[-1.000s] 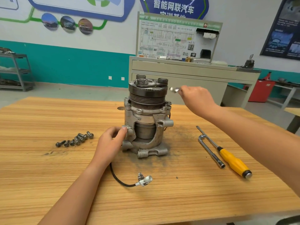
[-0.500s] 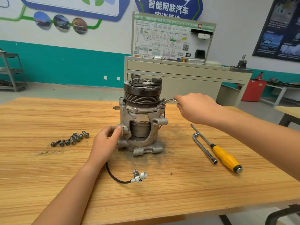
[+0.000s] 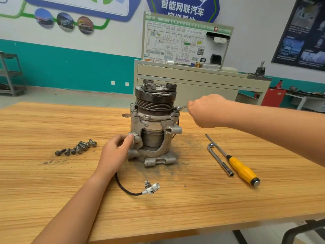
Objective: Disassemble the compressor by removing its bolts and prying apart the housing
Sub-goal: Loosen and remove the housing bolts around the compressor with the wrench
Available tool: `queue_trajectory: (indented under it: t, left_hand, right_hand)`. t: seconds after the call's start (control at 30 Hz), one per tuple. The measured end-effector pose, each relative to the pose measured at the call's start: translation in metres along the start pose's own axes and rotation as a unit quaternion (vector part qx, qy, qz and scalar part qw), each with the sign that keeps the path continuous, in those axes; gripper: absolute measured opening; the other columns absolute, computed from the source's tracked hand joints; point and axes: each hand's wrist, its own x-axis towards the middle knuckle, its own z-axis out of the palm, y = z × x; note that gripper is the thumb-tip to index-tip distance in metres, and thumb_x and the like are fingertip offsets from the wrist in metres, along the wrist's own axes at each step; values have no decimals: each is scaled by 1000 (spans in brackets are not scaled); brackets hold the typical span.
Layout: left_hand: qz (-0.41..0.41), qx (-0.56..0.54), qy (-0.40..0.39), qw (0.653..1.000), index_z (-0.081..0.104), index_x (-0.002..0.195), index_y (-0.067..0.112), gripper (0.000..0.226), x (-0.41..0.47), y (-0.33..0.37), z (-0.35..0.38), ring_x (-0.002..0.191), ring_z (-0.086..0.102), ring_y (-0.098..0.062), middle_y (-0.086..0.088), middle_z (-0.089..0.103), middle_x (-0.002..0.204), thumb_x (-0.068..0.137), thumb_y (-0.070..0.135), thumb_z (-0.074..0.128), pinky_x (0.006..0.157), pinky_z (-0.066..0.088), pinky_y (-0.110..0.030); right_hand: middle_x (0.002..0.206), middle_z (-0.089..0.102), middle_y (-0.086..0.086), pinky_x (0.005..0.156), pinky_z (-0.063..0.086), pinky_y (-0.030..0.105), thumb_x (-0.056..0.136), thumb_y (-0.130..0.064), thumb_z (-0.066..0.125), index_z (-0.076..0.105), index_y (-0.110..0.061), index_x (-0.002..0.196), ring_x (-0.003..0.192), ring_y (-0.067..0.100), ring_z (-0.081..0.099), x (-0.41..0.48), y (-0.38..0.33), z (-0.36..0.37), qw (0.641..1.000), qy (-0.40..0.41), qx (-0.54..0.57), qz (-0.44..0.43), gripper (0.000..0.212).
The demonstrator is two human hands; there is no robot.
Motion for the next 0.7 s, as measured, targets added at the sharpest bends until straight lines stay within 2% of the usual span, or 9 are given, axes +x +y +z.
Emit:
queue_trajectory:
  t: [0.27, 0.47, 0.57, 0.7]
  left_hand:
    - [-8, 2, 10, 1000, 68, 94, 13, 24, 1, 0, 1, 89, 60, -10, 2, 67, 91, 94, 30, 50, 70, 41, -15]
    - [1, 3, 10, 1000, 67, 93, 17, 22, 0, 0, 0, 89, 59, -5, 7, 66, 89, 94, 30, 50, 69, 40, -14]
    - [2, 2, 12, 1000, 67, 92, 18, 22, 0, 0, 0, 87, 58, -2, 8, 67, 88, 94, 30, 50, 67, 39, -13]
    - [2, 4, 14, 1000, 67, 92, 18, 21, -1, 0, 1, 84, 57, 2, 8, 66, 88, 94, 30, 50, 62, 37, -7]
  right_hand:
    - [60, 37, 0, 39, 21, 25, 92, -6, 40, 54, -11, 102, 47, 16, 33, 1, -7, -6, 994, 12, -111, -9, 18]
    - [61, 38, 3, 39, 23, 26, 93, -4, 39, 55, -8, 108, 51, 19, 33, 1, -10, -7, 992, 14, -128, -15, 23]
    - [60, 32, 2, 39, 22, 26, 94, -4, 38, 54, -7, 109, 48, 18, 30, 0, -9, -4, 993, 19, -116, -14, 23]
    - [60, 31, 1, 40, 21, 26, 96, -10, 32, 47, -11, 98, 47, 15, 30, 0, 0, 1, 993, 34, -106, -31, 15]
